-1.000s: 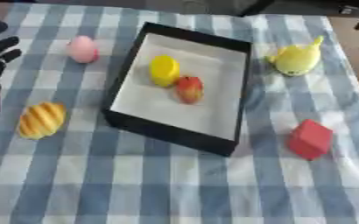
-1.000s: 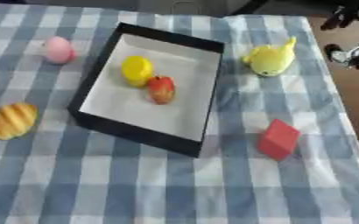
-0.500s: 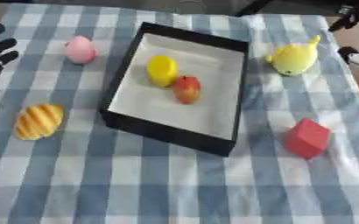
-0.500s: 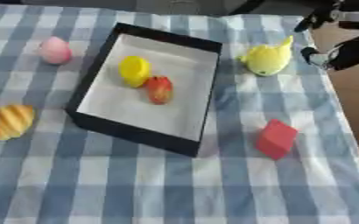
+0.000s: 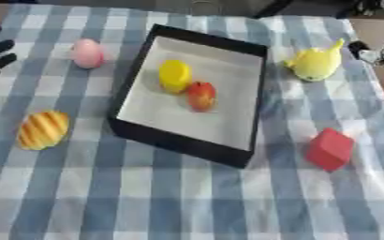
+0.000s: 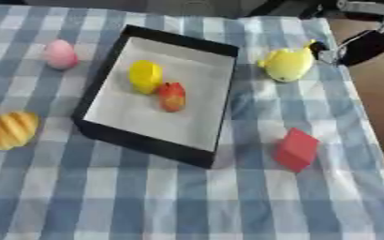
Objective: Pick up objects on the table and place them in the box.
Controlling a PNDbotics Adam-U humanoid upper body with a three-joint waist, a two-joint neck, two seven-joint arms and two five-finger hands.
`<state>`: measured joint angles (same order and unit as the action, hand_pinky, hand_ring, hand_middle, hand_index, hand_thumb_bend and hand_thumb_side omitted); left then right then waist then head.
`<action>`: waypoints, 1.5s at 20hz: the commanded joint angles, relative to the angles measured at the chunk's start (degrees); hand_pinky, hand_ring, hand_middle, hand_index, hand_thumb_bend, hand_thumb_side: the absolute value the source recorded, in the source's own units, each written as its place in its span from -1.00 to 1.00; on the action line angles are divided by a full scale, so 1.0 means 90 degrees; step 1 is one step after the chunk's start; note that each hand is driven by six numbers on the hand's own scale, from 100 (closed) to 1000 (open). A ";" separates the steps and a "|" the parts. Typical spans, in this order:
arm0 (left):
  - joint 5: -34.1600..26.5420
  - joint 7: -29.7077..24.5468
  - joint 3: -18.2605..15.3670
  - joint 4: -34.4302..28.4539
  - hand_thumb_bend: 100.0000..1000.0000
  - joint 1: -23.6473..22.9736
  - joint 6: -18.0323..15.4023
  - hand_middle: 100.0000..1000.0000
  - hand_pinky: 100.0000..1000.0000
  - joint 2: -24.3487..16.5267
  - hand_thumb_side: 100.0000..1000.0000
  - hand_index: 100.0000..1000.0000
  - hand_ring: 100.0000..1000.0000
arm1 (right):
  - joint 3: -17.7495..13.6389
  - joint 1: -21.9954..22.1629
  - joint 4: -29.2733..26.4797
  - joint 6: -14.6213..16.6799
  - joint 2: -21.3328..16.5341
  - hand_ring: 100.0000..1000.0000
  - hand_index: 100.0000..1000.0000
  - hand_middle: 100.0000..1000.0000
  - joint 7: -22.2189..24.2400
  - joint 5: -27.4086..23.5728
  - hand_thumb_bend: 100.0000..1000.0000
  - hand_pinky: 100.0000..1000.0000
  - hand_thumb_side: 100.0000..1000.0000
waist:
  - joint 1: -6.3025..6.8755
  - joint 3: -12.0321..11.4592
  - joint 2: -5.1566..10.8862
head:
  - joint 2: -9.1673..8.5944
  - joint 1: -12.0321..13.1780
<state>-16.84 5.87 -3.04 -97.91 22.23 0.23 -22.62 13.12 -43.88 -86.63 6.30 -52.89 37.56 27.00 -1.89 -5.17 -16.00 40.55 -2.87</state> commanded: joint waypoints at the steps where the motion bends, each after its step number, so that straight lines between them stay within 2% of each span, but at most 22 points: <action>1: -0.0002 0.0005 -0.0016 -0.0158 -0.94 0.0145 -0.0015 0.60 0.66 -0.0089 0.57 0.60 0.58 | -0.0037 -0.0157 0.0104 0.0101 -0.0064 0.82 0.84 0.73 -0.0037 0.0059 -1.00 0.88 -0.60 | -0.0076 -0.0028 0.0001 | -0.0143 -0.0076; 4: -0.0021 0.0015 -0.0017 -0.0214 -0.94 0.0206 -0.0025 0.60 0.66 -0.0072 0.57 0.60 0.58 | -0.0006 -0.0165 0.0178 0.0203 -0.0005 0.84 0.85 0.74 0.0087 0.0093 -0.99 0.89 -0.66 | -0.0076 -0.0087 -0.0067 | -0.0171 -0.0122; 8: -0.0032 0.0024 -0.0010 -0.0261 -0.94 0.0240 -0.0019 0.60 0.66 -0.0080 0.57 0.60 0.58 | -0.0007 -0.0176 0.0239 0.0274 0.0050 0.84 0.86 0.75 0.0300 0.0041 -0.99 0.89 -0.62 | -0.0090 -0.0133 -0.0134 | -0.0211 -0.0162; 9: -0.0034 0.0024 -0.0007 -0.0270 -0.96 0.0252 -0.0018 0.60 0.66 -0.0079 0.60 0.60 0.58 | -0.0010 -0.0180 0.0265 0.0274 0.0074 0.84 0.85 0.75 0.0309 0.0054 -0.99 0.89 -0.67 | -0.0092 -0.0145 -0.0147 | -0.0225 -0.0169; 10: -0.0037 0.0023 -0.0005 -0.0279 -0.94 0.0271 -0.0018 0.60 0.66 -0.0075 0.57 0.60 0.58 | -0.0007 -0.0180 0.0300 0.0275 0.0110 0.84 0.86 0.75 0.0309 0.0052 -1.00 0.89 -0.61 | -0.0092 -0.0165 -0.0167 | -0.0248 -0.0179; 16: -0.0047 0.0022 0.0007 -0.0324 -0.94 0.0355 -0.0013 0.60 0.66 -0.0062 0.57 0.60 0.58 | 0.0004 -0.0150 0.0504 0.0312 0.0228 0.85 0.86 0.76 0.0271 0.0256 -0.94 0.90 -0.61 | -0.0108 -0.0267 -0.0283 | -0.0310 -0.0225; 19: -0.0045 0.0026 0.0013 -0.0345 -0.94 0.0383 -0.0010 0.60 0.66 -0.0064 0.57 0.60 0.57 | -0.0039 -0.0140 0.0571 0.0328 0.0269 0.85 0.86 0.76 0.0165 0.0427 -0.84 0.91 -0.70 | -0.0112 -0.0298 -0.0339 | -0.0322 -0.0246; 30: -0.0059 -0.0010 0.0059 -0.0386 -0.94 0.0482 0.0019 0.59 0.66 -0.0067 0.58 0.59 0.57 | -0.0215 -0.0153 0.1130 0.0246 0.0428 0.83 0.86 0.75 -0.0241 0.1257 -0.66 0.91 -0.73 | -0.0158 -0.0429 -0.0506 | -0.0440 -0.0333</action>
<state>-17.35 5.87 -2.36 -100.04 25.80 0.31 -22.56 12.30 -44.37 -76.68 8.60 -47.69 35.76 37.42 -2.62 -9.00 -20.67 37.46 -5.71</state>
